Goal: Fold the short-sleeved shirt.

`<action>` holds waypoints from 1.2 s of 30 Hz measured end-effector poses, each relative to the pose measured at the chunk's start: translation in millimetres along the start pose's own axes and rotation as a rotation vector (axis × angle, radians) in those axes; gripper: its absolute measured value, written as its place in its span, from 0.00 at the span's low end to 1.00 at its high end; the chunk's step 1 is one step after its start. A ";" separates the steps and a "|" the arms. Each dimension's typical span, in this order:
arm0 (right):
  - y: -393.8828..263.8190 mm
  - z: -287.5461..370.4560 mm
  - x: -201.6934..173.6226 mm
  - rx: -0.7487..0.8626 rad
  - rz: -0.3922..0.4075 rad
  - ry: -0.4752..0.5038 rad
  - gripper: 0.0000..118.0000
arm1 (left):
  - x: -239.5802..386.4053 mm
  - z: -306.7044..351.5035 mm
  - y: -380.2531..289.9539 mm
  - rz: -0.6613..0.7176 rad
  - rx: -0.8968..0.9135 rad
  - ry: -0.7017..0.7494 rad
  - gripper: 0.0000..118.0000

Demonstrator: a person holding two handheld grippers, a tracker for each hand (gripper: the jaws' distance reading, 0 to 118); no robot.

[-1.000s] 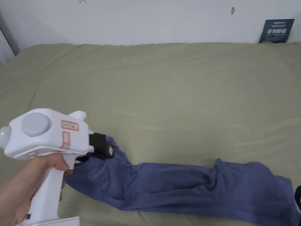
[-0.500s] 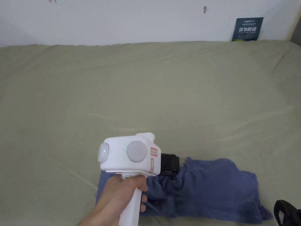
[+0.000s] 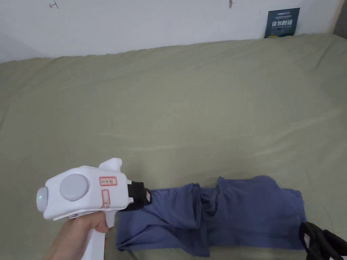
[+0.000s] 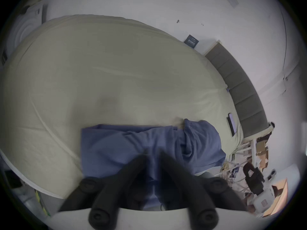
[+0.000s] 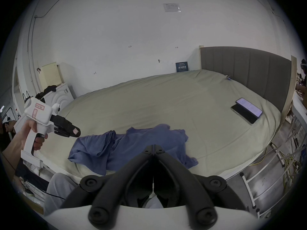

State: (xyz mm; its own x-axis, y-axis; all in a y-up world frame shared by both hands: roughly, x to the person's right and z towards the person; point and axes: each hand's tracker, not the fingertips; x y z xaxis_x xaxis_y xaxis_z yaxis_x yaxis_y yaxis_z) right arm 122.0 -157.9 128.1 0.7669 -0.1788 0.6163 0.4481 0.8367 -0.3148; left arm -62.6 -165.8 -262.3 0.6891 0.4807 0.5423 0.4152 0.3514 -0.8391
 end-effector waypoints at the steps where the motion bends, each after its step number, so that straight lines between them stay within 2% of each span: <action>1: -0.5 -1.7 -1.4 -0.007 -0.002 0.007 0.00 | -2.3 -9.8 -1.8 0.025 -0.023 -0.028 0.00; 5: -1.7 -2.2 -4.0 -0.022 -0.009 0.011 0.00 | 4.6 -66.5 -10.8 0.071 -0.136 -0.096 0.00; 8: -3.3 -1.5 -3.0 -0.037 -0.004 -0.004 0.00 | 20.9 -114.4 -20.1 0.154 -0.195 -0.278 0.00; 11: -3.8 -1.1 -0.4 -0.060 -0.005 -0.021 0.00 | 24.6 -130.3 -21.7 0.149 -0.159 -0.273 0.00; 15: -4.3 -2.8 2.3 -0.069 -0.005 -0.031 0.00 | 10.4 -105.3 -11.3 0.179 -0.185 -0.297 0.00; 19: -0.5 -6.4 -1.0 -0.067 -0.006 -0.027 0.00 | -10.2 -37.8 -4.0 0.089 -0.086 -0.198 0.00; 22: 3.0 -10.2 -7.8 -0.061 0.003 -0.011 0.00 | -44.4 15.4 -6.1 0.098 0.002 -0.131 0.00; 26: 3.9 -19.6 -19.9 -0.072 0.038 0.003 0.00 | -80.9 43.0 -15.9 0.070 0.046 0.005 0.00; 28: 3.5 -24.1 -26.3 -0.084 0.043 0.011 0.00 | -95.1 40.1 -17.6 0.094 0.026 -0.017 0.00; 30: 3.3 -26.2 -32.6 -0.098 0.041 0.026 0.00 | -111.1 26.7 -14.2 0.113 -0.015 -0.140 0.00; 31: 2.6 -26.9 -35.3 -0.102 0.038 0.037 0.00 | -111.1 21.0 -14.6 0.109 -0.019 -0.181 0.10; 32: 2.2 -27.5 -38.1 -0.107 0.038 0.039 0.00 | -109.6 14.7 -14.5 0.088 -0.039 -0.206 0.38; 33: 1.6 -28.2 -41.2 -0.111 0.042 0.043 0.00 | -106.3 3.5 -13.0 0.073 -0.070 -0.214 0.77; 34: 0.9 -28.4 -43.9 -0.117 0.048 0.044 0.00 | -99.0 -4.0 -15.5 0.074 -0.090 -0.215 1.00; 36: 0.2 -27.6 -46.9 -0.121 0.055 0.046 0.00 | -95.6 -15.9 -8.3 0.104 -0.083 -0.275 0.99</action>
State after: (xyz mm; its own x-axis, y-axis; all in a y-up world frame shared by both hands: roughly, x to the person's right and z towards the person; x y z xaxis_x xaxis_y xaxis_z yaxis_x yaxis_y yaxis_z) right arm 98.8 -163.6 79.2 0.8110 -0.1606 0.5625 0.4548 0.7779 -0.4336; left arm -122.4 -227.5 -307.9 0.5488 0.7137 0.4352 0.4059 0.2276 -0.8851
